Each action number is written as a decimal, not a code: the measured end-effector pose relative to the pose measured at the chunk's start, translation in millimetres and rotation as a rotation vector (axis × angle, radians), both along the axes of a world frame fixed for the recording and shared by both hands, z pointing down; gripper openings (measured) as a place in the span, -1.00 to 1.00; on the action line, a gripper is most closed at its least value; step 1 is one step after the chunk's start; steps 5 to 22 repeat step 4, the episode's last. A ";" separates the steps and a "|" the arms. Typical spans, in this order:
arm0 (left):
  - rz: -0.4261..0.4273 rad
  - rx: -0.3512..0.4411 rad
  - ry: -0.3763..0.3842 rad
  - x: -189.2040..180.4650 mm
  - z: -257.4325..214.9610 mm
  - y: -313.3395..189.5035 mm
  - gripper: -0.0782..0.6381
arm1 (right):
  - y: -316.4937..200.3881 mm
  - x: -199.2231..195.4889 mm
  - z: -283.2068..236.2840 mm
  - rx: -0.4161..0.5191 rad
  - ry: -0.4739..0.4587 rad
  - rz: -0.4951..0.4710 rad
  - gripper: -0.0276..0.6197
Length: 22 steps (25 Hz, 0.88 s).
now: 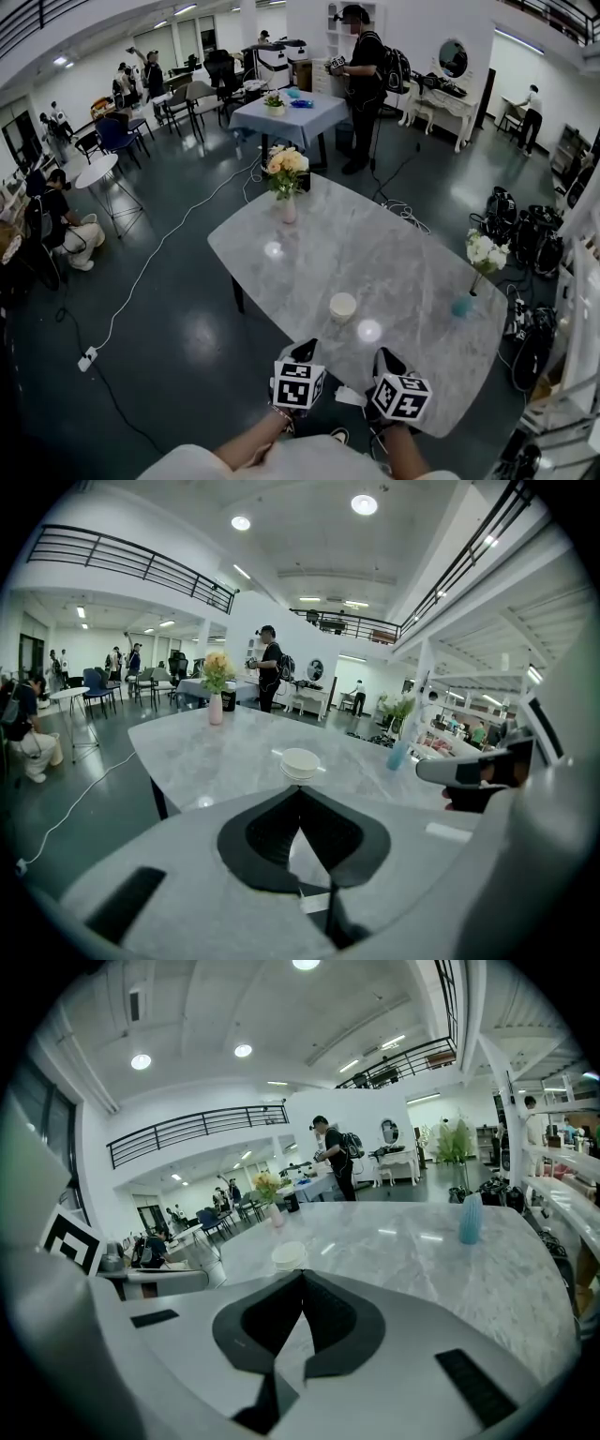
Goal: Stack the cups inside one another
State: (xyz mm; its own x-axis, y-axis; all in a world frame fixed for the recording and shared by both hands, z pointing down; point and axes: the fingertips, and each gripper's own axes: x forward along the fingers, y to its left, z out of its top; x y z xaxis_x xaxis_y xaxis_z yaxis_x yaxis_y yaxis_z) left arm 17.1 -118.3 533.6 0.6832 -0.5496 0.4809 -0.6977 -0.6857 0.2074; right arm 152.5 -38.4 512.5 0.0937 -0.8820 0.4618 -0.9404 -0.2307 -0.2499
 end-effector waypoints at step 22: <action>0.002 -0.002 -0.003 -0.9 0.1 -1.4 -0.79 | -0.8 -0.6 0.5 -0.006 0.000 0.001 -0.89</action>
